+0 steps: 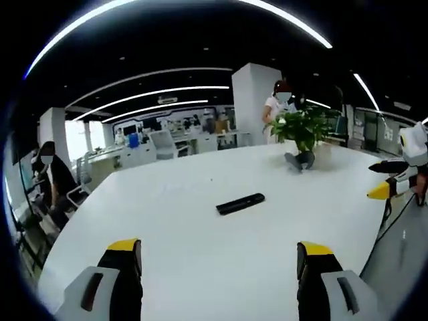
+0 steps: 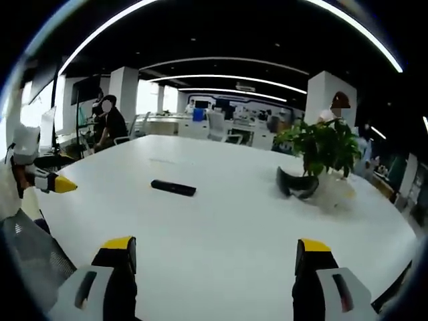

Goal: Press the specified remote control buttons in sequence, fully releasing each button before pressing the next.

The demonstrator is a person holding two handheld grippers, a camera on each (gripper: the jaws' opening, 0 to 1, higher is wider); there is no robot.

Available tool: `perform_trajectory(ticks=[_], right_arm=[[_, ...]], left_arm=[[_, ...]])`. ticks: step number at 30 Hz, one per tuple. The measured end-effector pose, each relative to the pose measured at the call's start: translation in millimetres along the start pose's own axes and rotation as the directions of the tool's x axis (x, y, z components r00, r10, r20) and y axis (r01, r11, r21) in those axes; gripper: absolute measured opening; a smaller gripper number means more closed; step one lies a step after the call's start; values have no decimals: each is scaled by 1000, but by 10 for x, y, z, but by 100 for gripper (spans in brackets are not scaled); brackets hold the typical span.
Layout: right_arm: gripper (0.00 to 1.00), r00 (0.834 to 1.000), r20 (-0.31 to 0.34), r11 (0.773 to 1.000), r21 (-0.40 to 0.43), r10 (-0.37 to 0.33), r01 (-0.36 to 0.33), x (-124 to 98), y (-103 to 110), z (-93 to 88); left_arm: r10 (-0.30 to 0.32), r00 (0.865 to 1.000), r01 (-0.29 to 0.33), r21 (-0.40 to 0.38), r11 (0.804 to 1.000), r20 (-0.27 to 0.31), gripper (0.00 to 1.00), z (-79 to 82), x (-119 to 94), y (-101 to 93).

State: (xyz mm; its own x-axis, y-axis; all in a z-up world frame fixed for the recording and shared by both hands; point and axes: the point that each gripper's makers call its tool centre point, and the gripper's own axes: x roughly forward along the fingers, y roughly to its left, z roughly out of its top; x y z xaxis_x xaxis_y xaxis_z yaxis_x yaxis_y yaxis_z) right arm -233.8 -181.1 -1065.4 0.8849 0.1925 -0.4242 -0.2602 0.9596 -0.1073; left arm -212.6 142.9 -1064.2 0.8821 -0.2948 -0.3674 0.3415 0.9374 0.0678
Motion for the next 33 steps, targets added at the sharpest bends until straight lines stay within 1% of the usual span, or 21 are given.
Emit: perform_trajectory(ticks=[1, 2, 3, 7, 9, 11, 13, 14, 15, 16, 18, 19, 20, 21, 23, 25, 27, 28, 33], right_arm=[[97, 1000, -1, 1000, -1, -2, 2, 2, -4, -5], [97, 1000, -3, 1000, 0, -3, 3, 1, -6, -9], [97, 1000, -3, 1000, 2, -2, 2, 2, -6, -8], [96, 1000, -16, 1000, 2, -8, 8, 8, -13, -32], [96, 1000, -22, 1000, 3, -8, 8, 12, -12, -40], [96, 1000, -26, 1000, 1, -14, 14, 14, -21, -46], [96, 999, -34, 1000, 2, -18, 18, 17, -30, -61], [95, 999, -35, 1000, 4, -17, 18, 18, -29, -61], [95, 999, -35, 1000, 4, -16, 17, 18, -27, -62], [95, 999, -38, 1000, 1, -17, 17, 18, -25, -65], [95, 999, -42, 1000, -3, -15, 15, 25, -18, -71], [94, 999, -46, 1000, -4, -14, 14, 27, -16, -77], [94, 999, -49, 1000, -5, -15, 14, 28, -15, -81], [94, 999, -50, 1000, -7, -15, 15, 29, -16, -83], [94, 999, -48, 1000, -9, -22, 22, 25, -27, -81], [94, 999, -35, 1000, -5, -25, 25, 12, -37, -59], [93, 999, -27, 1000, 3, -20, 20, 10, -35, -50], [92, 999, -31, 1000, 6, -17, 17, 12, -29, -57], [92, 999, -33, 1000, 2, -9, 9, 14, -14, -60]], left_arm=[[5, 1000, -5, -10, 1000, -4, 100, -27, -28, 1], [15, 1000, -15, -12, 1000, -4, 100, -53, -36, 63], [40, 999, -40, -8, 999, 4, 100, -66, -59, 113], [83, 996, -83, -9, 997, 27, 100, -61, -146, 135], [104, 995, -104, -7, 995, 9, 100, -86, -216, 147], [118, 993, -118, -17, 993, 25, 100, -90, -271, 154], [141, 989, -139, -60, 989, 43, 100, -122, -291, 172], [140, 989, -138, -58, 989, 37, 100, -137, -283, 152], [140, 990, -139, -47, 989, 35, 100, -133, -279, 132], [152, 987, -152, -3, 988, 46, 100, -106, -276, 135], [172, 983, -176, 57, 983, 68, 100, -89, -262, 145], [177, 983, -181, 104, 978, 47, 100, -123, -249, 149], [185, 982, -187, 109, 976, 33, 100, -153, -244, 170], [185, 982, -188, 89, 978, 47, 100, -137, -256, 172], [182, 980, -188, 77, 979, 86, 100, -81, -276, 182], [189, 978, -195, 70, 978, 86, 100, -73, -276, 195], [183, 980, -187, 60, 980, 78, 100, -86, -269, 187], [181, 981, -185, 52, 981, 71, 100, -97, -267, 188], [185, 979, -189, 44, 981, 81, 100, -88, -270, 200]])
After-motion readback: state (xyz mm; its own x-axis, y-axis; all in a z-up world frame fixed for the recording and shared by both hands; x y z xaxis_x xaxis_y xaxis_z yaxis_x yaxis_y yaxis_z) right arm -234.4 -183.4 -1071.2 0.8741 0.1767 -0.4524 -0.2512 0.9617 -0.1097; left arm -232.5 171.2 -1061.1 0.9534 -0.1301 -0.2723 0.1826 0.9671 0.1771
